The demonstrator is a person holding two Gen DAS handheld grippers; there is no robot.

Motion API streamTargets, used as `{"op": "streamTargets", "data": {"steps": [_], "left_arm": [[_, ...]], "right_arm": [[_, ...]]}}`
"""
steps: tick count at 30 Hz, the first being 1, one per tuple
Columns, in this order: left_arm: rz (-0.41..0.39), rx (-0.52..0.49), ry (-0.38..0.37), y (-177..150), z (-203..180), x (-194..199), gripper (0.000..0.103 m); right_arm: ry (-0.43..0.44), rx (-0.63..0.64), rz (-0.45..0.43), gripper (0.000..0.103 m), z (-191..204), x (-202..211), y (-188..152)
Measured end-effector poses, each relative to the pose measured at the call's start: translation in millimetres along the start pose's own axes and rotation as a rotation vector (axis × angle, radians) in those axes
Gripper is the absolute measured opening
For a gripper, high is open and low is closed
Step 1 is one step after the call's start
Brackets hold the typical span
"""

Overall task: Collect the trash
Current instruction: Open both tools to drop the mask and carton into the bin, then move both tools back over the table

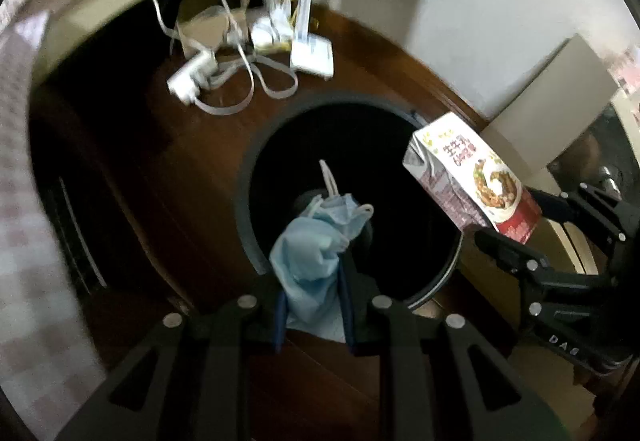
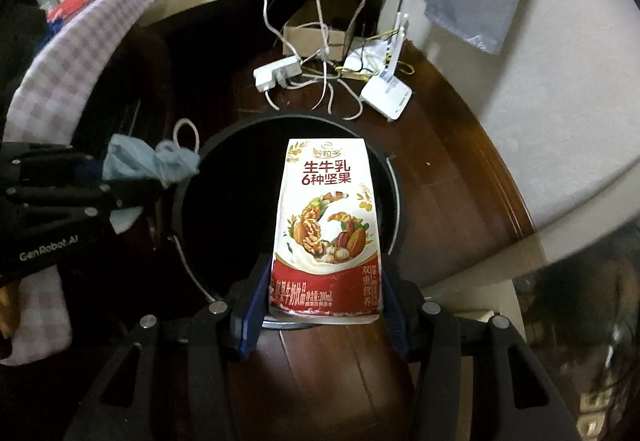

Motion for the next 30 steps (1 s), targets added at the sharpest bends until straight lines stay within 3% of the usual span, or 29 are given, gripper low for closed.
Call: {"op": "streamTargets", "data": {"steps": [3, 5, 6, 7, 8, 9, 10, 16, 24, 30], "left_arm": [[0.036, -0.014, 0.0, -4.1, -1.5, -13.9, 0.024], [0.083, -0.024, -0.022, -10.3, -5.9, -24.0, 0.032], [0.084, -0.024, -0.005, -9.7, -2.9, -25.2, 0.039], [0.074, -0.019, -0.005, -9.0, -2.6, -22.6, 0.044], [0.057, -0.008, -0.017, -7.3, -3.1, -18.8, 0.055], [0.032, 0.001, -0.013, -4.1, -1.8, -13.6, 0.063], [0.013, 0.005, -0.005, -1.5, -0.2, -9.4, 0.065], [-0.031, 0.032, 0.019, 4.9, 4.5, 6.8, 0.065], [-0.179, 0.053, 0.065, 25.6, 25.4, 57.9, 0.092], [-0.263, 0.071, 0.078, 35.4, 45.6, 99.1, 0.101]], "right_arm": [[0.022, 0.031, 0.018, 0.054, 1.7, -15.7, -1.1], [0.039, 0.059, 0.02, 0.058, 2.7, -27.4, -1.3], [0.006, 0.066, 0.036, 0.082, -2.3, -32.5, -3.3], [-0.013, 0.064, 0.038, 0.09, -7.1, -34.3, -3.8], [-0.016, 0.051, 0.026, 0.092, -11.4, -32.5, -2.3], [-0.031, 0.031, 0.018, 0.091, -18.5, -29.5, -0.2], [-0.045, 0.017, 0.01, 0.091, -23.2, -26.4, 1.6], [-0.087, -0.052, -0.058, 0.092, -37.6, 10.1, 15.2], [-0.093, -0.095, -0.144, 0.096, -22.7, 53.6, 39.7], [-0.076, -0.09, -0.183, 0.097, -1.9, 66.9, 59.2]]}}
Point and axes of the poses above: each gripper's, at about its wrist camera, not at the fingertips, and x roughly against the way its jaws point, z to its left, y to its top, the point moved 10 cm from there along -x, roughly the way its jaws point, and after that the axes turned 10 degrees about -z, right-handed, at the moved point
